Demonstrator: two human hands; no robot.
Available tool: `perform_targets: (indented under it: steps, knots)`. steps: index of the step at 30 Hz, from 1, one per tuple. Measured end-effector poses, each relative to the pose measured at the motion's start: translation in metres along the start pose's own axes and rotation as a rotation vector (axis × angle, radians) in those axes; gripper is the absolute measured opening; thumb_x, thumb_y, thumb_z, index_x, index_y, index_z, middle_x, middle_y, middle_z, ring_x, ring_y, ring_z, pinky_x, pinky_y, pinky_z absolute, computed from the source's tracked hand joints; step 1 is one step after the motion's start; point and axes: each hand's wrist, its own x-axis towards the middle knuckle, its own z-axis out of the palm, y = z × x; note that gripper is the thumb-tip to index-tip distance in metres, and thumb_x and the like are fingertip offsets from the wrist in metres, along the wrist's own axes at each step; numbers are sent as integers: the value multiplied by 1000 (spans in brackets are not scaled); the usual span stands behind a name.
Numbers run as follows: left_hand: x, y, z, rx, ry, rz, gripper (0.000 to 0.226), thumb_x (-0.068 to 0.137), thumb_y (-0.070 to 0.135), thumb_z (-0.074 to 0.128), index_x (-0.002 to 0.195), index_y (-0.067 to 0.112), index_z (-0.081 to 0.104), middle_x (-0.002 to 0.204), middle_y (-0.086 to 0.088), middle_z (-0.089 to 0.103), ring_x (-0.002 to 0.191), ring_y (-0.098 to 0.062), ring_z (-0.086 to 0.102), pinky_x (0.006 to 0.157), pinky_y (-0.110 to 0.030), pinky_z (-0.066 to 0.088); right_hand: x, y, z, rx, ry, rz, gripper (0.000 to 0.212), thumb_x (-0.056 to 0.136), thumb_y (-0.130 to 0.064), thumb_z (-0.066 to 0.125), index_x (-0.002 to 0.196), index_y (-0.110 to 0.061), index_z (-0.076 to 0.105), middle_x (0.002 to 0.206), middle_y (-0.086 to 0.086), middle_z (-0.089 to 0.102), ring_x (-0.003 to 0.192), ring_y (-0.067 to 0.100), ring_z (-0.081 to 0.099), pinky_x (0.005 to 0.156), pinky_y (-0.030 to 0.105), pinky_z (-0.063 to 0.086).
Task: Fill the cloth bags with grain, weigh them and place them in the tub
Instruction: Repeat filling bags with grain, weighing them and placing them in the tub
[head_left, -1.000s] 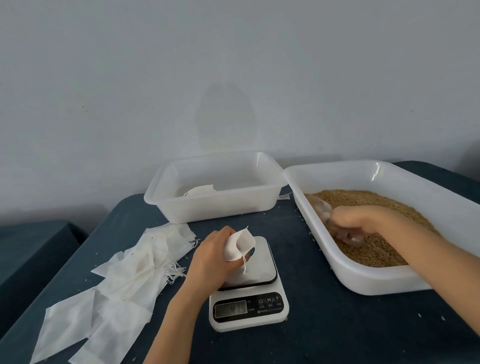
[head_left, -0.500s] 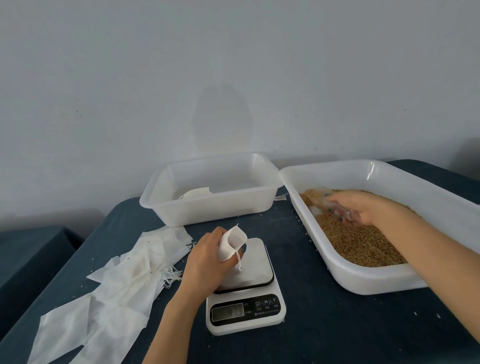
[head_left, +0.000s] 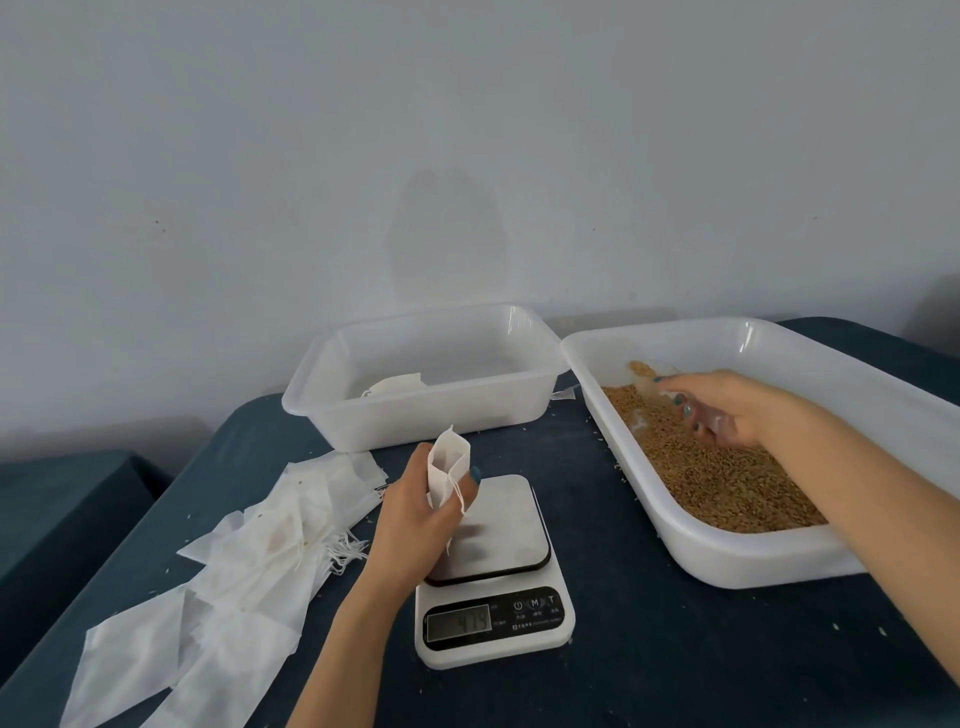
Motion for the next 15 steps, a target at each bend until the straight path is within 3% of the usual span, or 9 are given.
perform_targets:
  steps: [5, 7, 10, 12, 13, 15]
  knots:
    - [-1, 1, 0, -40, -14, -6, 22, 81, 57, 60, 100, 53, 49, 95, 12, 68, 91, -15, 67, 79, -38, 56, -9, -6, 5, -61, 51, -166, 15, 94, -24, 63, 98, -10, 62, 55, -2, 65, 34, 6, 47, 32, 18, 39]
    - [-1, 0, -1, -14, -12, -18, 22, 81, 52, 60, 100, 53, 49, 93, 17, 66, 88, -12, 67, 78, -40, 59, -14, -9, 8, -202, 73, -290, 21, 95, -29, 60, 94, -8, 65, 52, -5, 64, 36, 6, 51, 35, 18, 39]
    - [0, 0, -2, 41, 6, -30, 20, 80, 50, 59, 97, 49, 49, 92, 23, 63, 81, -4, 62, 71, -32, 56, -19, -10, 11, -342, 31, -492, 21, 97, -29, 56, 95, -14, 70, 70, -3, 67, 49, 8, 52, 41, 19, 37]
    - [1, -1, -3, 71, 25, -54, 20, 78, 49, 57, 96, 43, 50, 90, 24, 62, 80, -2, 60, 69, -31, 54, -23, -11, 14, -417, -8, -613, 22, 96, -32, 56, 93, -19, 73, 58, -12, 59, 41, 1, 43, 40, 14, 32]
    - [2, -1, -4, 79, 36, -71, 20, 77, 48, 57, 95, 42, 50, 88, 22, 62, 79, -2, 60, 68, -31, 53, -27, -12, 17, -436, -37, -672, 21, 95, -36, 57, 96, -22, 73, 57, -15, 60, 41, -1, 45, 43, 11, 33]
    - [3, -2, -6, 92, 63, -104, 20, 77, 46, 58, 94, 38, 52, 82, 16, 64, 77, -2, 60, 67, -29, 51, -35, -14, 22, -453, -121, -762, 26, 89, -46, 57, 105, -29, 69, 80, -22, 71, 68, -8, 62, 66, 15, 44]
